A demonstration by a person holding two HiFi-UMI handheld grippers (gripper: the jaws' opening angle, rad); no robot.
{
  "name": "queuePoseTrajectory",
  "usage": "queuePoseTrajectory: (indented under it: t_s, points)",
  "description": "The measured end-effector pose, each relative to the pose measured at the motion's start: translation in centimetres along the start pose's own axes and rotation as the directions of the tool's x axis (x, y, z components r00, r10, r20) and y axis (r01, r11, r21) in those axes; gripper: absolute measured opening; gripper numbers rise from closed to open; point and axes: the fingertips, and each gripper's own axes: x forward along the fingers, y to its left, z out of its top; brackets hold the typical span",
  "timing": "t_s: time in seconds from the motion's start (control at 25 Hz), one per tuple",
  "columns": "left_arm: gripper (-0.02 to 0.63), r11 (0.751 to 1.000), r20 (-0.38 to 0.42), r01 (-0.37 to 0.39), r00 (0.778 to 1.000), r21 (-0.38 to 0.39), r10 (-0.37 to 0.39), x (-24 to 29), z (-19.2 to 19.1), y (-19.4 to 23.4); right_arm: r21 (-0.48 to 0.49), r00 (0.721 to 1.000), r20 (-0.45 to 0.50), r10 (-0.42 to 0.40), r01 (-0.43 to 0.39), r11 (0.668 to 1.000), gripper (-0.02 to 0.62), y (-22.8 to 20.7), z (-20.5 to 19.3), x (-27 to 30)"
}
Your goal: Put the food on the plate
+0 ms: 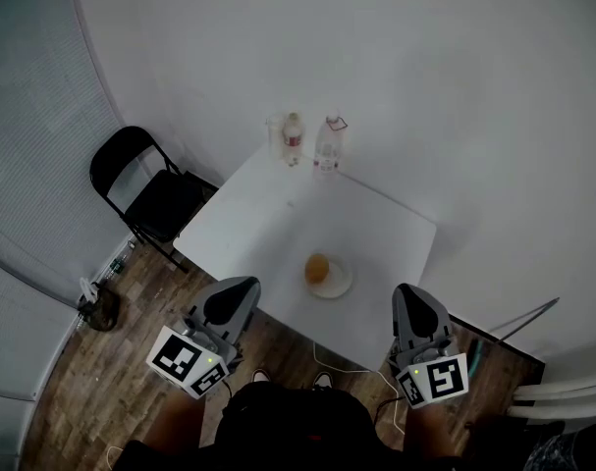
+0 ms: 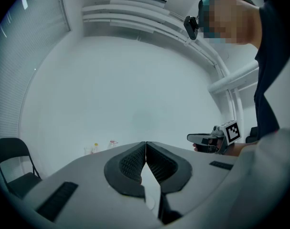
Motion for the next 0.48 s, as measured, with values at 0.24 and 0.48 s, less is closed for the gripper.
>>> queuePoseTrajectory:
  t_s: [0.24,0.48]
  points:
    - [0.023,1.000,-0.006,-0.004,1.000,-0.001,0.004,-0.2,-0.1,0.1,0.007,1.000,-0.022,0.012,-0.012,1.000,0.025,0.2,-0.6,0.6]
    - [0.023,1.000,-0.009,0.000,1.000,-0.019,0.000,-0.1,-0.6,0.6,0.006,0.999,-0.039,0.023,-0.023,1.000,0.025,0.5,-1.2,1.3]
